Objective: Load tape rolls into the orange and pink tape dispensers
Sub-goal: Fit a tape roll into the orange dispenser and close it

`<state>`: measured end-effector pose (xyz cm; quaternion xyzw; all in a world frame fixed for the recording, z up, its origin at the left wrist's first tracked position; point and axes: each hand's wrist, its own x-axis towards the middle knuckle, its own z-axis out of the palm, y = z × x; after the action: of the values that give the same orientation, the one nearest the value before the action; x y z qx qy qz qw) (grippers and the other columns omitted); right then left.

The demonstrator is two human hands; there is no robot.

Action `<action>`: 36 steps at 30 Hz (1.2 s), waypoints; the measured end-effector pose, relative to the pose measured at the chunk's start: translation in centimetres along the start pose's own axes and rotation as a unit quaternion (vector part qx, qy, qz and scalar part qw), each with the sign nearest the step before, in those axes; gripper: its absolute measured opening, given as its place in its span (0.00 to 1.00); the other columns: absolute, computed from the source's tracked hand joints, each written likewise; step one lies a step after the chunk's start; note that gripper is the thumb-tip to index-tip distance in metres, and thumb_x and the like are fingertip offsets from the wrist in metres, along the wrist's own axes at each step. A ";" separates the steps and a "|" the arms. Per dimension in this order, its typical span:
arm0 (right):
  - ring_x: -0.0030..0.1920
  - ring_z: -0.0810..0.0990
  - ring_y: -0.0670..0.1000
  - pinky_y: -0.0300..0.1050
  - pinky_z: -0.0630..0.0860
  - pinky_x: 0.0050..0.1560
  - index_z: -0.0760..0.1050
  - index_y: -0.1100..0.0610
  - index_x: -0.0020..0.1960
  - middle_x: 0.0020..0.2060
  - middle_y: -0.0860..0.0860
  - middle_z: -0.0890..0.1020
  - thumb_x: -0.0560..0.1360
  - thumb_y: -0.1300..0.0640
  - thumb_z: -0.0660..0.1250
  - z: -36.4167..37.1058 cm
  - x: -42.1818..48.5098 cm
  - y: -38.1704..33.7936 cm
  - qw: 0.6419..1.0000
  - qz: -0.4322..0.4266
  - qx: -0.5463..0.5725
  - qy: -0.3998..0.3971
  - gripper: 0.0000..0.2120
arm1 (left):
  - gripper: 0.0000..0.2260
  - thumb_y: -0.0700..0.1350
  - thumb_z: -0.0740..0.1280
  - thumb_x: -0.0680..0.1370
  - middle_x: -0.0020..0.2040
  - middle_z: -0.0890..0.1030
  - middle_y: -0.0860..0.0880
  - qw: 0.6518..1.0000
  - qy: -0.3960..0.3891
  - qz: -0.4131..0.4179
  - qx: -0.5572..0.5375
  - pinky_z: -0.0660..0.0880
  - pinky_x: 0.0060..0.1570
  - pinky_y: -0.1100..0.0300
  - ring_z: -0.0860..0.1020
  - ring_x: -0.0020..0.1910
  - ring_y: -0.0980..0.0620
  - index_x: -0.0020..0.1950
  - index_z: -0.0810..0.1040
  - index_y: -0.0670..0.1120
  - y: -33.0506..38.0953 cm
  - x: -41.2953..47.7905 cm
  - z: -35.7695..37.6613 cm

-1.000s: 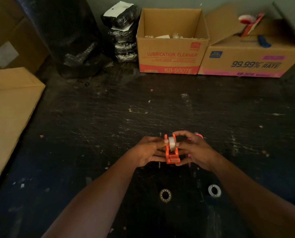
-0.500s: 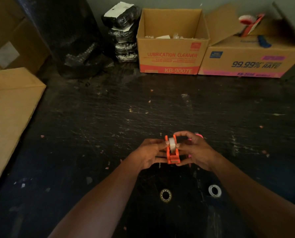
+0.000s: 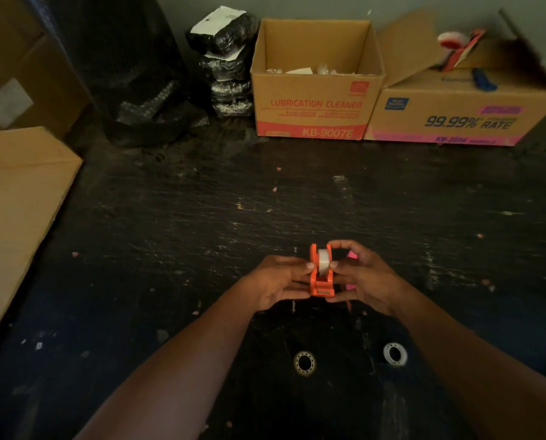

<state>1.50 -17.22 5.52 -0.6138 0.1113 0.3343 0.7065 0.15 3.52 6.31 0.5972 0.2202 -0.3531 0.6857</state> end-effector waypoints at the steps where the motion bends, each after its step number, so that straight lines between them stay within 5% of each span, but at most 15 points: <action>1: 0.54 0.87 0.62 0.62 0.85 0.45 0.74 0.50 0.66 0.62 0.61 0.82 0.80 0.64 0.68 0.0 0.0 0.1 1.000 -0.001 0.004 -0.001 0.18 | 0.16 0.43 0.71 0.79 0.58 0.85 0.38 1.000 0.000 0.001 -0.001 0.80 0.61 0.47 0.85 0.58 0.42 0.65 0.80 0.40 0.1 -0.1 0.0; 12: 0.54 0.87 0.62 0.62 0.85 0.46 0.75 0.49 0.65 0.62 0.60 0.81 0.79 0.65 0.68 0.2 -0.1 0.5 1.000 0.013 -0.022 0.008 0.18 | 0.09 0.41 0.71 0.79 0.52 0.88 0.41 1.000 -0.007 -0.013 -0.006 0.79 0.63 0.45 0.86 0.53 0.44 0.59 0.81 0.44 -0.5 -0.1 0.1; 16: 0.54 0.88 0.59 0.59 0.85 0.46 0.74 0.50 0.66 0.59 0.58 0.84 0.80 0.64 0.67 0.1 0.1 0.0 0.998 0.027 -0.048 0.027 0.17 | 0.05 0.41 0.70 0.80 0.51 0.87 0.42 1.000 0.011 0.004 0.006 0.82 0.54 0.51 0.86 0.48 0.47 0.56 0.80 0.46 -0.2 0.2 0.9; 21: 0.54 0.87 0.59 0.56 0.85 0.43 0.74 0.51 0.65 0.58 0.58 0.85 0.81 0.63 0.67 0.2 1.0 0.0 0.996 0.035 -0.054 0.056 0.15 | 0.14 0.40 0.70 0.80 0.56 0.86 0.40 0.999 0.050 0.017 0.014 0.82 0.54 0.51 0.86 0.52 0.45 0.66 0.78 0.44 -0.1 1.1 1.3; 36: 0.54 0.85 0.57 0.57 0.86 0.48 0.80 0.54 0.61 0.56 0.58 0.84 0.83 0.62 0.60 1.2 4.5 3.7 0.966 0.050 -0.154 0.200 0.14 | 0.13 0.35 0.62 0.83 0.56 0.84 0.40 0.994 0.103 0.011 0.044 0.80 0.50 0.54 0.84 0.51 0.46 0.65 0.79 0.42 -2.2 4.0 2.0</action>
<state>2.31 -14.49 0.30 -0.7633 0.2283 0.2529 0.5489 0.92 0.56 2.35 0.6627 0.2670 -0.2912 0.6361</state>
